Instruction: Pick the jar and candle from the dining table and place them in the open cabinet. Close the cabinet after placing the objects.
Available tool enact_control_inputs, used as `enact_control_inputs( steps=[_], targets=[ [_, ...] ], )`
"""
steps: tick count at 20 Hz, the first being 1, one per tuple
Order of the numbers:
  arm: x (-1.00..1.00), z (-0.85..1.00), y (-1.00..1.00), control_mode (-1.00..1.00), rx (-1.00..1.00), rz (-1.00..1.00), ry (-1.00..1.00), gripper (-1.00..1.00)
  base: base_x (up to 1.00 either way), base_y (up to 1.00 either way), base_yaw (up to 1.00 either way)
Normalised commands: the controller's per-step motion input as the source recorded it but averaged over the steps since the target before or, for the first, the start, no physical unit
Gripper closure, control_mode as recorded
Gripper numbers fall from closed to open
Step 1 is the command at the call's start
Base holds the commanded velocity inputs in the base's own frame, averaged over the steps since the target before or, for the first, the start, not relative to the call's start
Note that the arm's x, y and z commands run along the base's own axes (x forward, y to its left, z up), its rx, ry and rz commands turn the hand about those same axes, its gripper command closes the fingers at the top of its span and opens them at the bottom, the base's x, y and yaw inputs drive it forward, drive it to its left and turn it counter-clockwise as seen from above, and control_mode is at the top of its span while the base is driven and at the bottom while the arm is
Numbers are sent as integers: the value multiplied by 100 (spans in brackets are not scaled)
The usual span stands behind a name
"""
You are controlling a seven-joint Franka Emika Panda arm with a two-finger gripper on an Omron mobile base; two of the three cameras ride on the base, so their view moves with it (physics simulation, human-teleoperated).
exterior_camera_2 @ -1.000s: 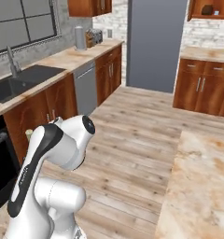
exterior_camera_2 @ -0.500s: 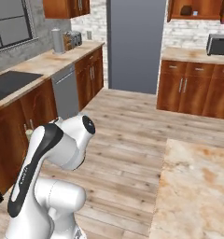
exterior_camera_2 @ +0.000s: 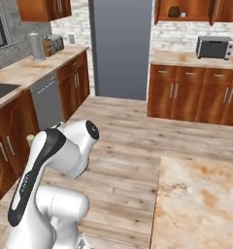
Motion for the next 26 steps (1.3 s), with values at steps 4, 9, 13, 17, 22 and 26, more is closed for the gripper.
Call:
enact_control_inputs(
  steps=[4, 9, 13, 17, 22, 26],
  targets=[
    [0, 0, 0, 100, 0, 0, 0, 100, 58, 0, -22],
    [0, 0, 0, 100, 0, 0, 0, 100, 58, 0, -23],
    [0, 0, 0, 100, 0, 0, 0, 100, 58, -1, -23],
    [0, 0, 0, 100, 0, 0, 0, 100, 58, 0, -23],
    [0, 0, 0, 100, 0, 0, 0, 100, 57, -1, -23],
    [0, 0, 0, 100, 0, 0, 0, 100, 57, -2, -23]
  ],
)
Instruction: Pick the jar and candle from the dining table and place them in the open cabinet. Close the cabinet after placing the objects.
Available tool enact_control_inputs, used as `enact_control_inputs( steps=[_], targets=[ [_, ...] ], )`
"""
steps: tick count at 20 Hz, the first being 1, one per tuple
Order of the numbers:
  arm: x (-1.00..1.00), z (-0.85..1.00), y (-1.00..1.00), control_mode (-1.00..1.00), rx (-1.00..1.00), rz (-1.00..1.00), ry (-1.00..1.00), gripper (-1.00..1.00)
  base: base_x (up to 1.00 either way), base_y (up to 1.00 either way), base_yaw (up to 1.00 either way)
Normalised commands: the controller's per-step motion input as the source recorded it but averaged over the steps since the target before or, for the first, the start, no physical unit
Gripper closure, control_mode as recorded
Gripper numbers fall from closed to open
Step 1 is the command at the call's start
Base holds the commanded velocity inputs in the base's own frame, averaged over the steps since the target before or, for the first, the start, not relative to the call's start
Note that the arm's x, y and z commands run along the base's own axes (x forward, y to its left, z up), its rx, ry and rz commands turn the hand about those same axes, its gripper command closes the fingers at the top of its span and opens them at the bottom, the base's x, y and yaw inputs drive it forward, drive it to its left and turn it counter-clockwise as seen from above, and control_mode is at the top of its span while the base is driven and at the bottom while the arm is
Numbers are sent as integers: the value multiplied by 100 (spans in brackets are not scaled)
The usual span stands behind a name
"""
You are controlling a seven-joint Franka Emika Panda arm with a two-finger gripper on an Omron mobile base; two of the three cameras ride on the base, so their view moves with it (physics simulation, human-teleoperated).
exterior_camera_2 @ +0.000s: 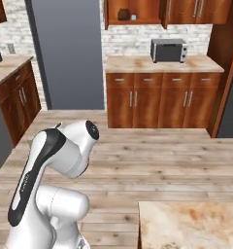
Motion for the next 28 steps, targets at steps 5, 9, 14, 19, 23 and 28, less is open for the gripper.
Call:
enact_control_inputs(
  steps=[5, 9, 14, 19, 23, 28],
  targets=[
    [0, 0, 0, 100, 0, 0, 0, 100, 56, -2, -22],
    [0, 0, 0, 100, 0, 0, 0, 100, 57, -2, -20],
    [0, 0, 0, 100, 0, 0, 0, 100, 57, -3, -19],
    [0, 0, 0, 100, 0, 0, 0, 100, 58, -3, -18],
    [0, 0, 0, 100, 0, 0, 0, 100, 59, -3, -16],
    [0, 0, 0, 100, 0, 0, 0, 100, 60, -3, -15]
  ],
)
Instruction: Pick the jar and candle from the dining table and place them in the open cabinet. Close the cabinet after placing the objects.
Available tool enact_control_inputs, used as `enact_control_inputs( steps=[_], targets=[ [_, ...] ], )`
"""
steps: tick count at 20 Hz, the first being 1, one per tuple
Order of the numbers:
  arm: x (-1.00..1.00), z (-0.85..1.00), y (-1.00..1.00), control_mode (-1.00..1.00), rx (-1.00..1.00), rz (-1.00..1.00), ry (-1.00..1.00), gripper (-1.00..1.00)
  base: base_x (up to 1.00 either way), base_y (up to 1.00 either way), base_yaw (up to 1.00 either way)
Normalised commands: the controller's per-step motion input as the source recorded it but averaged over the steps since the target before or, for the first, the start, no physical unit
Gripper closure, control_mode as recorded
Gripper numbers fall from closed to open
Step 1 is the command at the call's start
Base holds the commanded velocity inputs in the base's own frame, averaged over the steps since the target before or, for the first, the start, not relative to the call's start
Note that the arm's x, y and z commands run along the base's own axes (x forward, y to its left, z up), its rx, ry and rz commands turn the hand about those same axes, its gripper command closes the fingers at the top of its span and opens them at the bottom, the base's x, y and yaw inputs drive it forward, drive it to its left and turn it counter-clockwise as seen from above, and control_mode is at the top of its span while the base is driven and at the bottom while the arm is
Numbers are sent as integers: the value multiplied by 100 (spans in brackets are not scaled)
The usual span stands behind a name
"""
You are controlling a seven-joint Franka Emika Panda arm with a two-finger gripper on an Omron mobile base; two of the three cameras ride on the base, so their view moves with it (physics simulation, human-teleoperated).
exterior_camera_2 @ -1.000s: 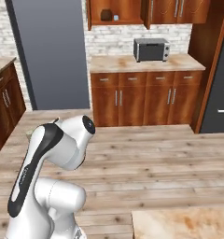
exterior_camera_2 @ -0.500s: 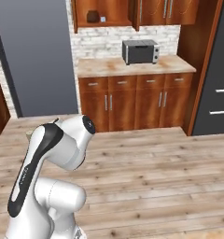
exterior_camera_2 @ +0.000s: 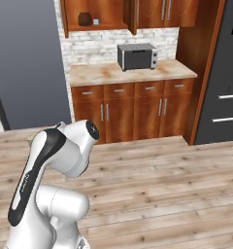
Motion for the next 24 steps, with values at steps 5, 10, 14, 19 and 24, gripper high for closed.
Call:
enact_control_inputs(
  steps=[5, 10, 14, 19, 24],
  targets=[
    [0, 0, 0, 100, 0, 0, 0, 100, 61, -5, -13],
    [0, 0, 0, 100, 0, 0, 0, 100, 62, -7, -11],
    [0, 0, 0, 100, 0, 0, 0, 100, 63, -9, -8],
    [0, 0, 0, 100, 0, 0, 0, 100, 67, -14, -1],
    [0, 0, 0, 100, 0, 0, 0, 100, 67, -18, 0]
  ],
)
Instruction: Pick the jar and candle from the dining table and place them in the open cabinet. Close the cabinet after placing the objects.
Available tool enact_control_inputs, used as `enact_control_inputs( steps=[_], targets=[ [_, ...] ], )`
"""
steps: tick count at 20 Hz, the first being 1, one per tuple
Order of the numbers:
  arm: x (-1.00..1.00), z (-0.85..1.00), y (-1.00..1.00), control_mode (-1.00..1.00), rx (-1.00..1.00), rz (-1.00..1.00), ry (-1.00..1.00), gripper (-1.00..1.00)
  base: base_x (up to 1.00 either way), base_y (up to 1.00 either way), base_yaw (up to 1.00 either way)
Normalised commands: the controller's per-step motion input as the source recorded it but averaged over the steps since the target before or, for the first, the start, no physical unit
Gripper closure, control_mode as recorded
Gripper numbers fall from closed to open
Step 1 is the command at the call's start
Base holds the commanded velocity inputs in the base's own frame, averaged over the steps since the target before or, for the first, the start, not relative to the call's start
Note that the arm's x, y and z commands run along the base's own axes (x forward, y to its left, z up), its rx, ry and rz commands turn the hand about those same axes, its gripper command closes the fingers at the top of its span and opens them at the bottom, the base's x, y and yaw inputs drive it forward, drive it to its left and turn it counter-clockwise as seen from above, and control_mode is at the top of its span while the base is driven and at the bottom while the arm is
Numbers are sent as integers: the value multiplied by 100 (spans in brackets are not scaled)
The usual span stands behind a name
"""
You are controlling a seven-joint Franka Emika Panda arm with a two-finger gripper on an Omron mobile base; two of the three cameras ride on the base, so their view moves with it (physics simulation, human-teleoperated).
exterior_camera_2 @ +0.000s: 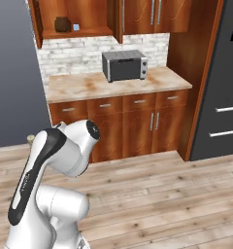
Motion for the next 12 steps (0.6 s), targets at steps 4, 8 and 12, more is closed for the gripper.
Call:
enact_control_inputs(
  steps=[4, 8, 12],
  targets=[
    [0, 0, 0, 100, 0, 0, 0, 100, 66, -19, 0],
    [0, 0, 0, 100, 0, 0, 0, 100, 69, -19, 0],
    [0, 0, 0, 100, 0, 0, 0, 100, 69, -19, 1]
  ],
)
